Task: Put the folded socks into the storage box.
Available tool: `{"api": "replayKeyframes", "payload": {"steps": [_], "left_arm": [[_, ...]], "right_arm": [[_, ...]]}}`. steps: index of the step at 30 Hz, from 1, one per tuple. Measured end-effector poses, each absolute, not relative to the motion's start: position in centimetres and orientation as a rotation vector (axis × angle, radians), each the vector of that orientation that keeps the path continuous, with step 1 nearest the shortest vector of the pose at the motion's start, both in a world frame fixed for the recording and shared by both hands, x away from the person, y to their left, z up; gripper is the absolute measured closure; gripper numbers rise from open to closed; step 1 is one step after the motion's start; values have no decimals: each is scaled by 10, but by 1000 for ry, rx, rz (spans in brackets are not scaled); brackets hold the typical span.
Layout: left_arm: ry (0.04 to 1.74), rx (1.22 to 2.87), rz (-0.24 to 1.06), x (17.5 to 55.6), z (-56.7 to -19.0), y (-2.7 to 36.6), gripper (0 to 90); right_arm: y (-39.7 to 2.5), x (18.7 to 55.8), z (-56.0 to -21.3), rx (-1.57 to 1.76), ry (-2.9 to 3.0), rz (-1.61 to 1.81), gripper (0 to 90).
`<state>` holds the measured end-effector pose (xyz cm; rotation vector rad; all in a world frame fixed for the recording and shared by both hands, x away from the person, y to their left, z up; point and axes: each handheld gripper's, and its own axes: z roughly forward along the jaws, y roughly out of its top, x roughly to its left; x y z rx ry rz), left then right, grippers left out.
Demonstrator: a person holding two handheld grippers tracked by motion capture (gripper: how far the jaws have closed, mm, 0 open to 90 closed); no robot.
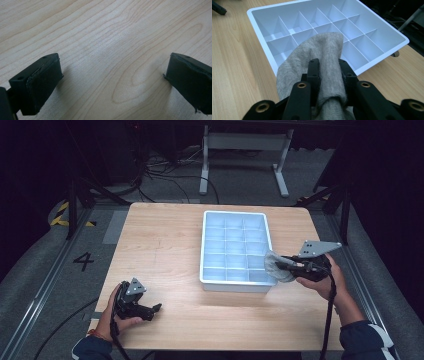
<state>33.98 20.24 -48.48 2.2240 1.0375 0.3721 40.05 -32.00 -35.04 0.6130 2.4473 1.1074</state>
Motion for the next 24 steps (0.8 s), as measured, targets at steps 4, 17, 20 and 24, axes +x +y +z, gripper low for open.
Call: {"api": "replayKeyframes", "payload": {"steps": [4,17,20,24], "left_arm": [[1038,2224,372,340,-485,202,7],[1038,2223,372,340,-485,202,7],[1038,2223,373,340,-485,202,7],[1038,2224,373,340,-485,202,7]], "right_arm": [[-312,405,-350,606,2458,1097,748],[-288,425,-358,574,2524,987,750],[-285,430,-361,575,2534,963,750],[-283,435,-362,580,2539,943,750]]}}
